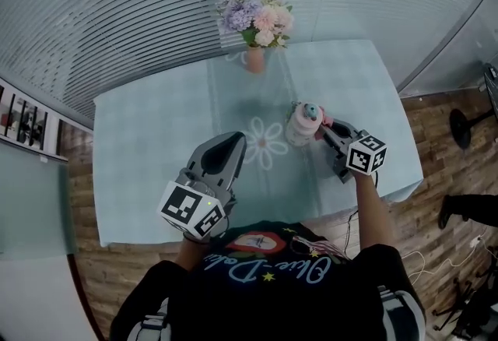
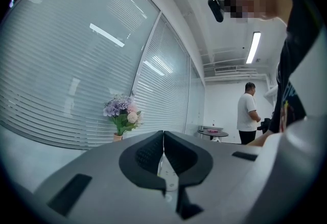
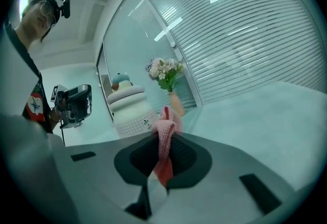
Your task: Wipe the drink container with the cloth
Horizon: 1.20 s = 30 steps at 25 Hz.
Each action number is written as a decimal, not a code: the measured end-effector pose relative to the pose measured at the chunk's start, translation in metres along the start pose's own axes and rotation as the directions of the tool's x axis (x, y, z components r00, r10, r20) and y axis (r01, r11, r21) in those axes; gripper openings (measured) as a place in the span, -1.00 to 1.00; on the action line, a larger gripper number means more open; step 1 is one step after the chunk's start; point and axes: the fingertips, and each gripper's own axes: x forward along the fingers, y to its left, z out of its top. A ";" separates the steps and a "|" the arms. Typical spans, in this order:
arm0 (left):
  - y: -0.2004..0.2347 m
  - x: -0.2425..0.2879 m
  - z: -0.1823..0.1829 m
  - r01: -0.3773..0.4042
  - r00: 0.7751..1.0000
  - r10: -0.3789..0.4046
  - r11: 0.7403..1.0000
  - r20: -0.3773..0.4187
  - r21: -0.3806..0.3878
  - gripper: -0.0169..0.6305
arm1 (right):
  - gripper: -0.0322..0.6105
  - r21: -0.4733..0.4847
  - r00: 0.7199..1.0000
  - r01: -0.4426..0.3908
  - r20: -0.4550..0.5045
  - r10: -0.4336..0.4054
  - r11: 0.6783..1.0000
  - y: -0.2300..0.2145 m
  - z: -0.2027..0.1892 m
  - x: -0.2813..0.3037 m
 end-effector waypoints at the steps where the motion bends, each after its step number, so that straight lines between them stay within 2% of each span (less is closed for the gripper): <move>1: 0.001 0.001 -0.001 0.001 1.000 -0.001 1.000 -0.003 0.002 -0.93 | -0.83 -0.001 1.000 0.013 -0.018 -0.013 1.000 -0.002 -0.003 0.001; 11: 0.005 0.002 -0.008 -0.012 0.999 0.013 0.999 -0.038 0.041 -0.93 | -0.83 -0.054 0.971 0.143 -0.188 -0.150 0.988 -0.015 -0.028 0.010; 16: 0.005 0.003 -0.009 -0.006 0.999 0.007 0.999 -0.041 0.034 -0.93 | -0.83 -0.057 0.956 0.181 -0.223 -0.189 0.982 -0.019 -0.036 0.012; 19: 0.004 0.002 -0.008 -0.008 0.999 0.009 0.999 -0.037 0.033 -0.93 | -0.82 -0.022 0.958 0.221 -0.182 -0.222 0.975 -0.023 -0.032 0.008; 22: 0.003 0.002 -0.007 -0.006 0.999 0.007 0.999 -0.036 0.034 -0.93 | -0.82 0.041 0.949 0.307 -0.087 -0.303 0.951 -0.034 -0.016 -0.009; 24: 0.002 0.001 -0.008 -0.003 0.999 0.004 0.999 -0.038 0.034 -0.93 | -0.82 0.081 0.942 0.336 -0.021 -0.335 0.938 -0.035 -0.004 -0.021; 30: -0.010 0.005 -0.009 0.029 0.999 -0.028 0.999 -0.042 0.034 -0.93 | -0.82 0.091 0.942 0.301 0.124 -0.311 0.949 -0.006 0.028 -0.045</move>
